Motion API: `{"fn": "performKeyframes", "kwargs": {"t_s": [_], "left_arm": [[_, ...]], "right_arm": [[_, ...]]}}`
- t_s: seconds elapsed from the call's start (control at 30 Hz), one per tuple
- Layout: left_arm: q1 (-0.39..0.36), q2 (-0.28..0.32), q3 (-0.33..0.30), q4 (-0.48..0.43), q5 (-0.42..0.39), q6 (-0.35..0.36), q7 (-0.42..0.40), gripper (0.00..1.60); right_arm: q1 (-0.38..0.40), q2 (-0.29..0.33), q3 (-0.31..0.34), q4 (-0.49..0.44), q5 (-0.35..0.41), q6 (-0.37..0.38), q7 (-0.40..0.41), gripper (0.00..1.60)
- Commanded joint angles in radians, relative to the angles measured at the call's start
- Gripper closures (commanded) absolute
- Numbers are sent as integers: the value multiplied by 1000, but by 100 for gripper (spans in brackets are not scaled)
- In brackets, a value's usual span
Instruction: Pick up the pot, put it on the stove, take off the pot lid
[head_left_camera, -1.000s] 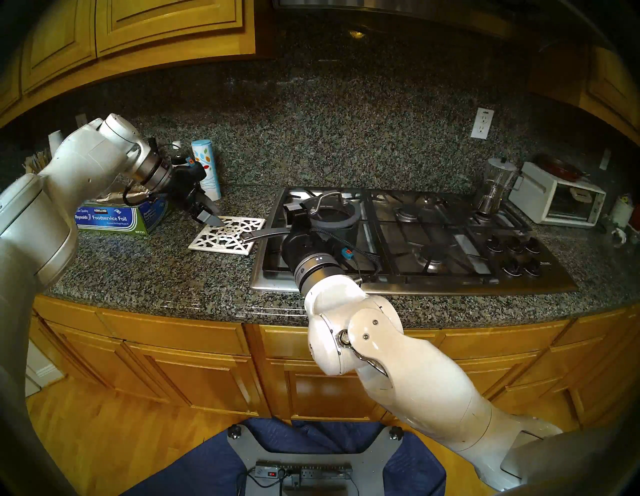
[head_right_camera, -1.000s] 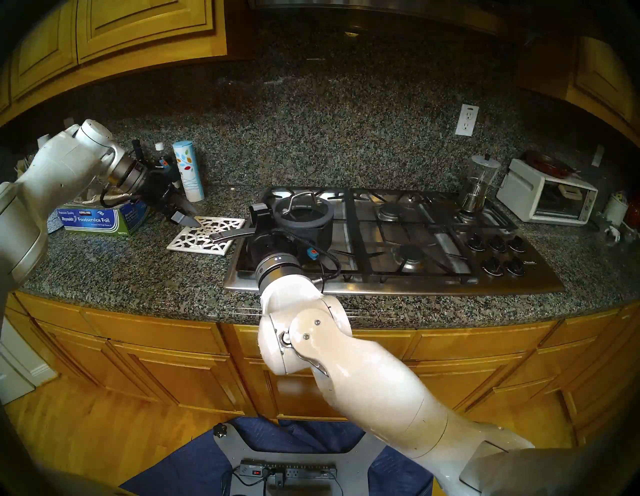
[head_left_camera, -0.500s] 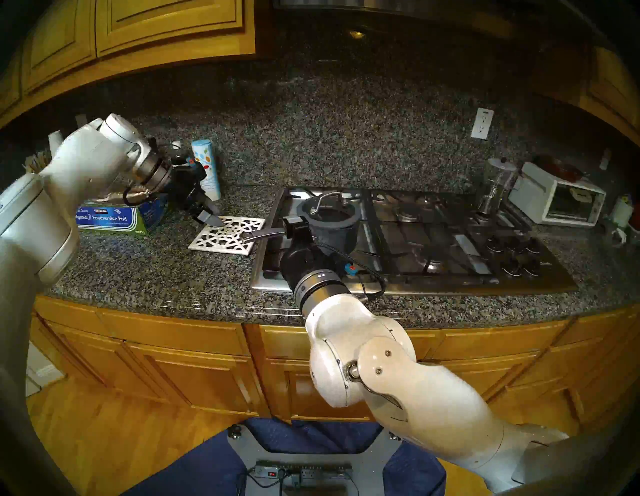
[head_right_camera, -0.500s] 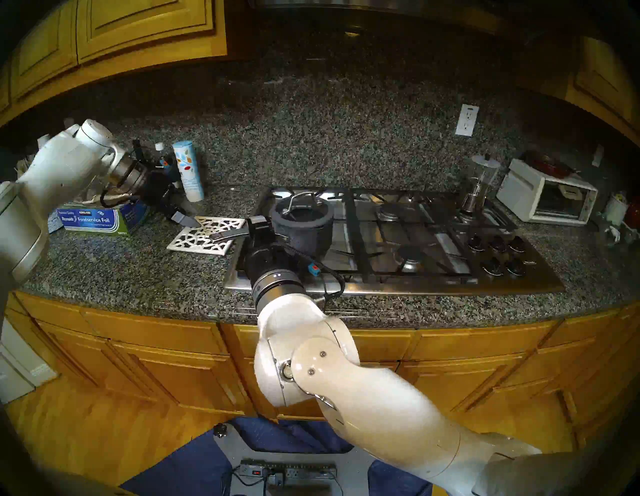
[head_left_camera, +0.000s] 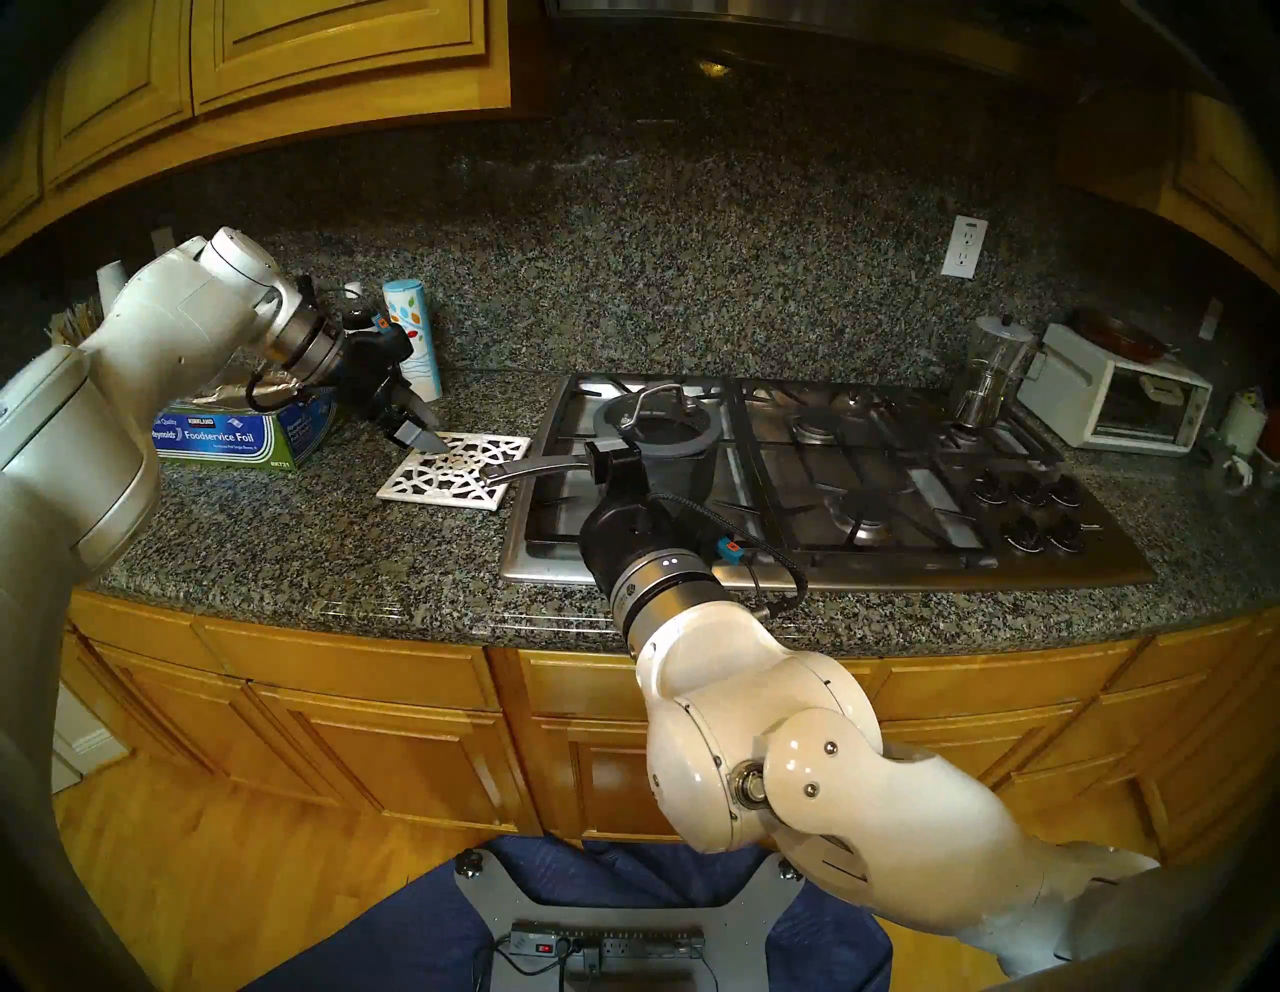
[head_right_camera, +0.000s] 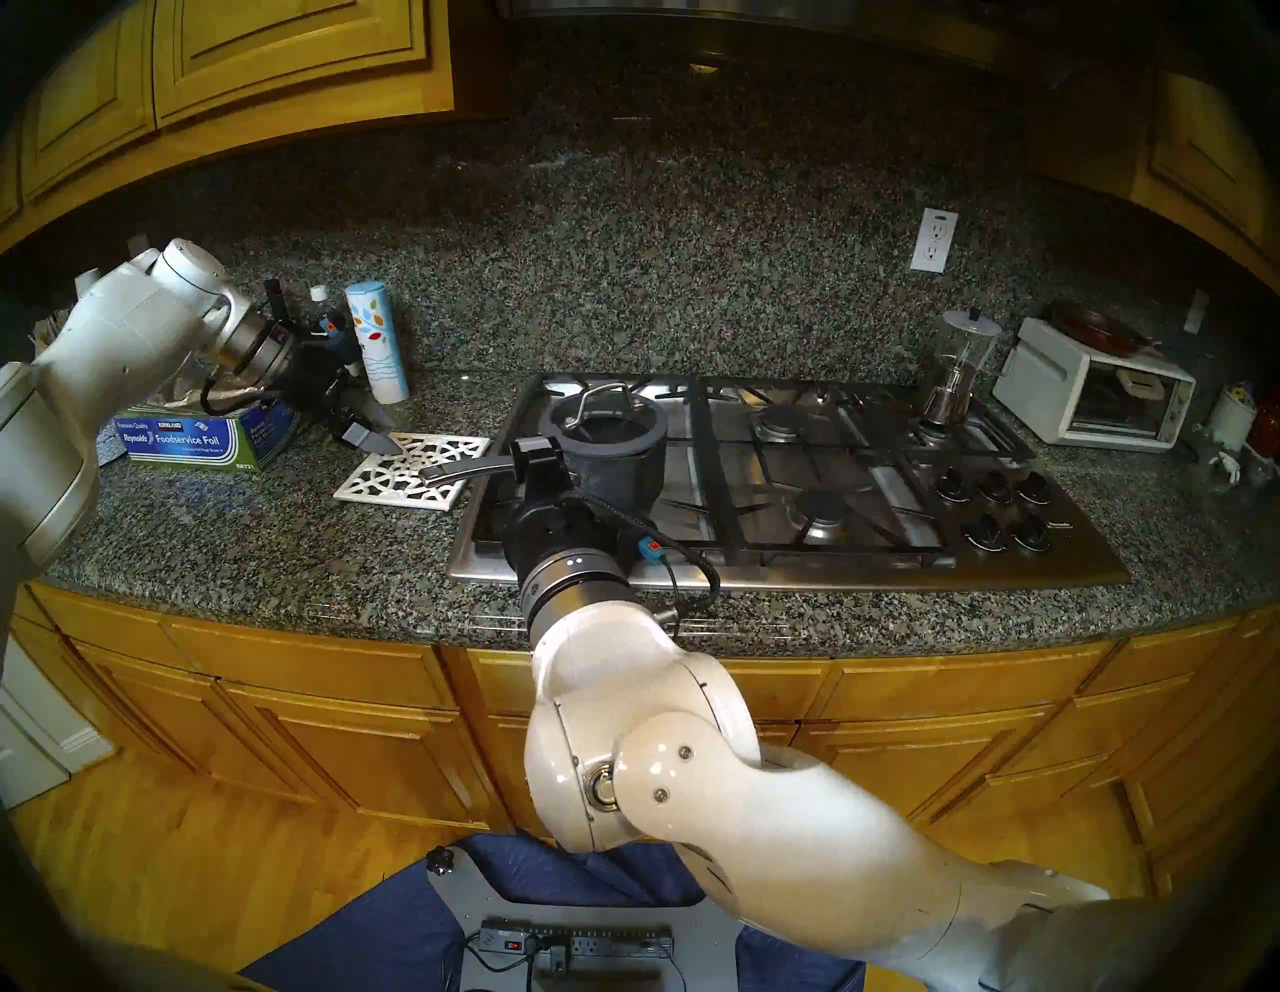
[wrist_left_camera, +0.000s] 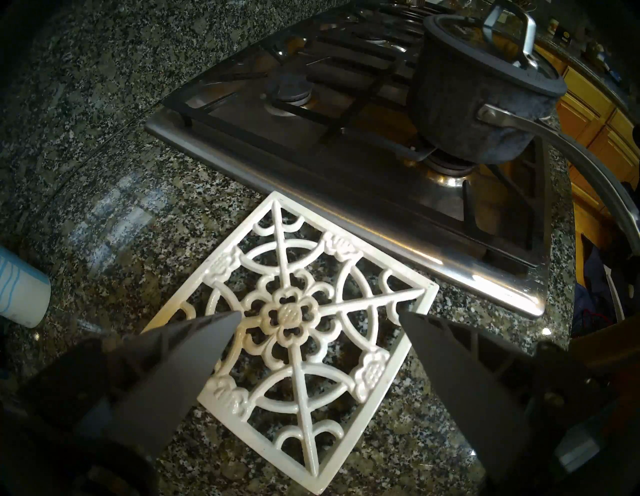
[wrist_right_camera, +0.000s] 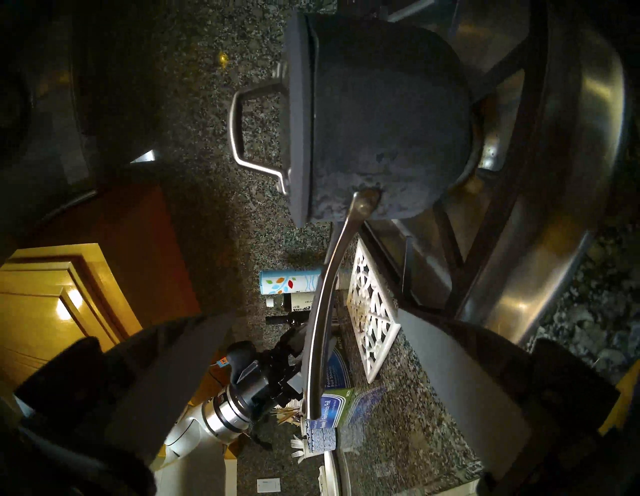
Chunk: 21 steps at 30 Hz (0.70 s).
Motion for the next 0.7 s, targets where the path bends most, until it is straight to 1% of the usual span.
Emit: {"fn": "performKeyframes", "kwargs": {"t_s": [0.0,0.4,0.67], "left_arm": [[-51,0,-13,0,-2,2,1,0],[-51,-2,-13,4,-2,0,0,0],[-52,-3,-13,8,-1,-1,-1,0]], "right_arm": [[38,37,6,-73,-30,-22,-8,0],[49,101,17,-129,-29,-47,-65,0],[54,113,21,-136,-27,-56,-82,0]]}}
